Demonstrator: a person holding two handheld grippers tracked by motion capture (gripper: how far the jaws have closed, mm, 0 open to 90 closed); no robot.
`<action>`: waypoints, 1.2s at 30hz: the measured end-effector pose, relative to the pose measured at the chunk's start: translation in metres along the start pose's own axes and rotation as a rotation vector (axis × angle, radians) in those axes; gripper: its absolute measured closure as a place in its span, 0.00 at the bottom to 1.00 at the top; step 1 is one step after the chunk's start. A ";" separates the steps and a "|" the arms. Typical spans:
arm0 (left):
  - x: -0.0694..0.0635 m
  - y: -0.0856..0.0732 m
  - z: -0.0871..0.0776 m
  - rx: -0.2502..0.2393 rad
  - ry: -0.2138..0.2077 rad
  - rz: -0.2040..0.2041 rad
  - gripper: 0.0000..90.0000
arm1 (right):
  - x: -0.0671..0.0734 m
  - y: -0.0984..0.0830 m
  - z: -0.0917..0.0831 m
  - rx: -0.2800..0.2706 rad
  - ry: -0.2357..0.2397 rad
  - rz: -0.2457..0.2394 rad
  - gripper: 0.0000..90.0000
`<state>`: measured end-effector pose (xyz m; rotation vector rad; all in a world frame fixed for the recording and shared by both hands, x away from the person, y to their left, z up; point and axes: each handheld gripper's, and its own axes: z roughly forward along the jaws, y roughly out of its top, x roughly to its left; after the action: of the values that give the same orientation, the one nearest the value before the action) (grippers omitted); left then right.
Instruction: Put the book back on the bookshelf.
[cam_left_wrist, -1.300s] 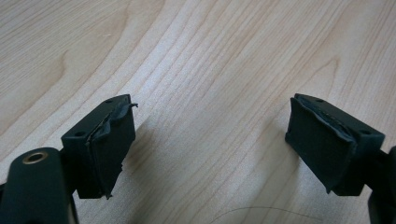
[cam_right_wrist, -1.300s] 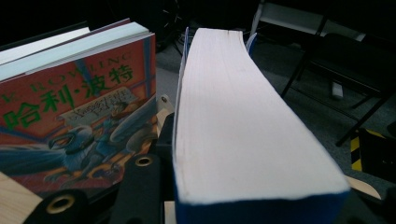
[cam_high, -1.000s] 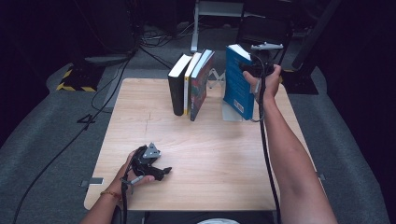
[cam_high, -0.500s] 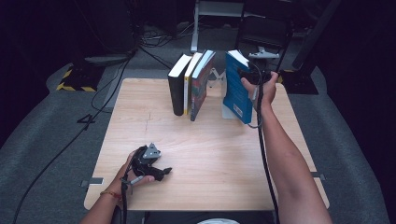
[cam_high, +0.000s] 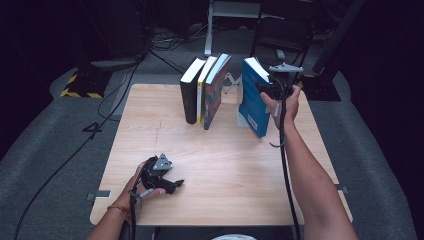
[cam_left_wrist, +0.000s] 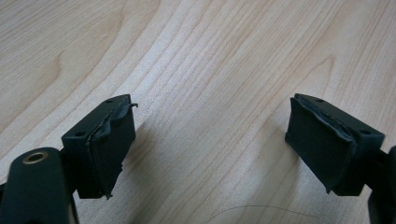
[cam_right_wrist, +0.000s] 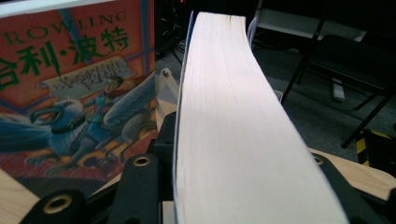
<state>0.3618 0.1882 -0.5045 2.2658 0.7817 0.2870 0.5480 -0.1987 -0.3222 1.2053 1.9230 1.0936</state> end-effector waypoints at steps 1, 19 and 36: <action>0.000 0.000 0.000 0.000 0.000 0.000 0.17 | -0.001 -0.002 -0.002 0.014 0.011 0.005 0.66; 0.000 0.000 0.000 0.000 0.001 -0.001 0.17 | 0.009 -0.008 -0.013 0.092 0.047 -0.042 0.62; 0.000 0.000 0.000 0.000 -0.001 0.003 0.17 | 0.008 0.038 0.006 0.321 0.082 -0.119 0.61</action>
<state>0.3611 0.1885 -0.5045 2.2675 0.7780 0.2871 0.5654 -0.1804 -0.2925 1.2078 2.2656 0.8046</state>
